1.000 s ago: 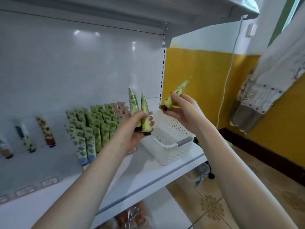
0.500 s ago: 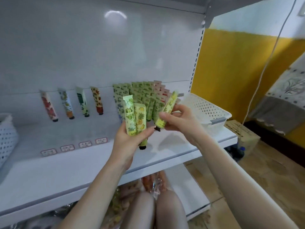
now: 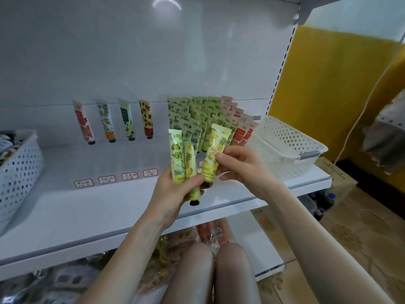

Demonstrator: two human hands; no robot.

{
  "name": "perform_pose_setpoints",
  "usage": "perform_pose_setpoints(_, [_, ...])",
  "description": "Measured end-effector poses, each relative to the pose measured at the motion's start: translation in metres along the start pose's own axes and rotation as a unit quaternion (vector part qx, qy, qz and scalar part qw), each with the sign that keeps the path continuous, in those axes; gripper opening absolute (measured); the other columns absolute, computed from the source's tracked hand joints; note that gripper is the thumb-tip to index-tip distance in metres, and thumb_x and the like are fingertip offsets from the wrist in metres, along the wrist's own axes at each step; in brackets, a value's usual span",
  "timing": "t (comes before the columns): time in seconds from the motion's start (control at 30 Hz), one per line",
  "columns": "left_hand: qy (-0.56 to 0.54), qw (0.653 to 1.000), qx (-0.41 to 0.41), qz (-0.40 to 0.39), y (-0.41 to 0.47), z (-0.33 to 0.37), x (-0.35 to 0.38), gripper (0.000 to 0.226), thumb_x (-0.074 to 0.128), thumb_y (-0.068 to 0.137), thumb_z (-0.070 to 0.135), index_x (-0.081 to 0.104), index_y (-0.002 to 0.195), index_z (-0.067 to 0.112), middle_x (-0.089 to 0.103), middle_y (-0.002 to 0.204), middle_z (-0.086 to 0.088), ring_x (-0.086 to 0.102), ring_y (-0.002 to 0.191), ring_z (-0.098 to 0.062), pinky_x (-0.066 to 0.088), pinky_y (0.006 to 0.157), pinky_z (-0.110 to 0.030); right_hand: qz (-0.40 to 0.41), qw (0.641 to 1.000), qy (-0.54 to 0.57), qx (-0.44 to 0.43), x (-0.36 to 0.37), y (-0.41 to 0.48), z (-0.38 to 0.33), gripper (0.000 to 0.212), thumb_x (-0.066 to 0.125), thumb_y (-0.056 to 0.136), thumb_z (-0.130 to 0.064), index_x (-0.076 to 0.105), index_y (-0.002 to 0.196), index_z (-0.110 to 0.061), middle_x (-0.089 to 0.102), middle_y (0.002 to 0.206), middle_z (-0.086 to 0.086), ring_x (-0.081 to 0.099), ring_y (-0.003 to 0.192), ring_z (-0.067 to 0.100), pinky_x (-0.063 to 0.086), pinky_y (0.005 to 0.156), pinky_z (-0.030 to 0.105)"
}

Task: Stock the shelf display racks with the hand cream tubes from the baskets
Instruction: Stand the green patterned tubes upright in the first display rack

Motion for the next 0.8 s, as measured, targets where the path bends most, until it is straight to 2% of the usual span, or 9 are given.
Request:
perform_pose_setpoints(0.13, [0.007, 1.000, -0.013, 0.022, 0.001, -0.013, -0.008, 0.026, 0.068, 0.079, 0.004, 0.059, 0.102, 0.012, 0.071, 0.089, -0.010, 0.071, 0.076, -0.023, 0.055, 0.064, -0.033, 0.015, 1.000, -0.011, 0.013, -0.005, 0.003, 0.015, 0.011, 0.064, 0.084, -0.012, 0.064, 0.086, -0.001, 0.068, 0.077, 0.008, 0.067, 0.063, 0.012, 0.054, 0.061, 0.019])
perform_pose_setpoints(0.27, [0.009, 0.996, -0.014, 0.092, 0.002, -0.023, -0.033, 0.026, 0.069, 0.080, 0.008, 0.056, 0.101, 0.017, 0.069, 0.090, -0.007, 0.070, 0.069, -0.013, 0.052, 0.061, -0.027, 0.115, 0.992, -0.053, -0.009, -0.037, 0.012, 0.019, 0.007, 0.067, 0.083, -0.008, 0.066, 0.078, -0.004, 0.067, 0.069, 0.006, 0.065, 0.061, 0.010, 0.055, 0.063, 0.019])
perform_pose_setpoints(0.33, [0.012, 0.994, -0.015, 0.110, 0.002, -0.026, -0.043, 0.023, 0.068, 0.081, 0.011, 0.056, 0.098, 0.020, 0.067, 0.086, -0.003, 0.068, 0.066, -0.010, 0.052, 0.059, -0.024, 0.167, 0.981, -0.095, -0.017, -0.054, 0.021, 0.021, 0.009, 0.067, 0.083, -0.008, 0.067, 0.081, 0.001, 0.067, 0.072, 0.012, 0.063, 0.062, 0.014, 0.055, 0.066, 0.024])
perform_pose_setpoints(0.43, [0.014, 0.994, -0.016, 0.108, 0.002, -0.028, -0.051, 0.020, 0.066, 0.083, 0.012, 0.056, 0.099, 0.021, 0.066, 0.087, -0.002, 0.066, 0.070, -0.010, 0.049, 0.061, -0.026, 0.207, 0.967, -0.139, -0.046, -0.060, 0.036, 0.018, 0.019, 0.068, 0.083, -0.009, 0.064, 0.077, 0.009, 0.064, 0.075, 0.028, 0.057, 0.066, 0.023, 0.052, 0.071, 0.041])
perform_pose_setpoints(0.5, [0.010, 0.995, -0.015, 0.101, 0.004, -0.028, -0.052, 0.022, 0.064, 0.085, 0.009, 0.056, 0.101, 0.022, 0.066, 0.090, -0.003, 0.066, 0.074, -0.012, 0.048, 0.064, -0.027, 0.216, 0.960, -0.163, -0.069, -0.055, 0.047, 0.013, 0.024, 0.068, 0.082, -0.009, 0.061, 0.075, 0.013, 0.060, 0.074, 0.033, 0.051, 0.064, 0.022, 0.045, 0.065, 0.038])
perform_pose_setpoints(0.57, [0.001, 0.995, -0.015, 0.095, 0.005, -0.028, -0.052, 0.024, 0.061, 0.086, 0.005, 0.056, 0.098, 0.025, 0.066, 0.094, -0.004, 0.065, 0.080, -0.014, 0.050, 0.069, -0.029, 0.221, 0.953, -0.187, -0.084, -0.049, 0.057, 0.008, 0.026, 0.068, 0.083, -0.009, 0.059, 0.072, 0.013, 0.057, 0.067, 0.029, 0.047, 0.062, 0.020, 0.038, 0.062, 0.031])
perform_pose_setpoints(0.67, [-0.003, 0.996, -0.011, 0.089, 0.006, -0.027, -0.054, 0.027, 0.061, 0.085, 0.003, 0.057, 0.097, 0.028, 0.068, 0.094, -0.003, 0.066, 0.085, -0.017, 0.051, 0.080, -0.033, 0.220, 0.948, -0.213, -0.087, -0.040, 0.073, 0.005, 0.018, 0.067, 0.083, -0.012, 0.062, 0.071, 0.001, 0.056, 0.062, 0.010, 0.049, 0.060, 0.017, 0.037, 0.060, 0.026])
perform_pose_setpoints(0.8, [-0.002, 0.997, -0.005, 0.083, 0.006, -0.028, -0.056, 0.026, 0.063, 0.083, 0.005, 0.058, 0.099, 0.025, 0.072, 0.083, 0.006, 0.069, 0.083, -0.013, 0.051, 0.080, -0.031, 0.201, 0.937, -0.276, -0.077, -0.025, 0.086, 0.006, 0.016, 0.065, 0.085, -0.015, 0.062, 0.072, -0.006, 0.056, 0.062, -0.002, 0.049, 0.057, 0.009, 0.035, 0.050, 0.014])
Point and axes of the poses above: each hand's wrist, its own y-axis towards the middle knuckle, its own x-axis out of the palm, z = x × y, the point moved 10 cm from there along y, towards the middle knuckle
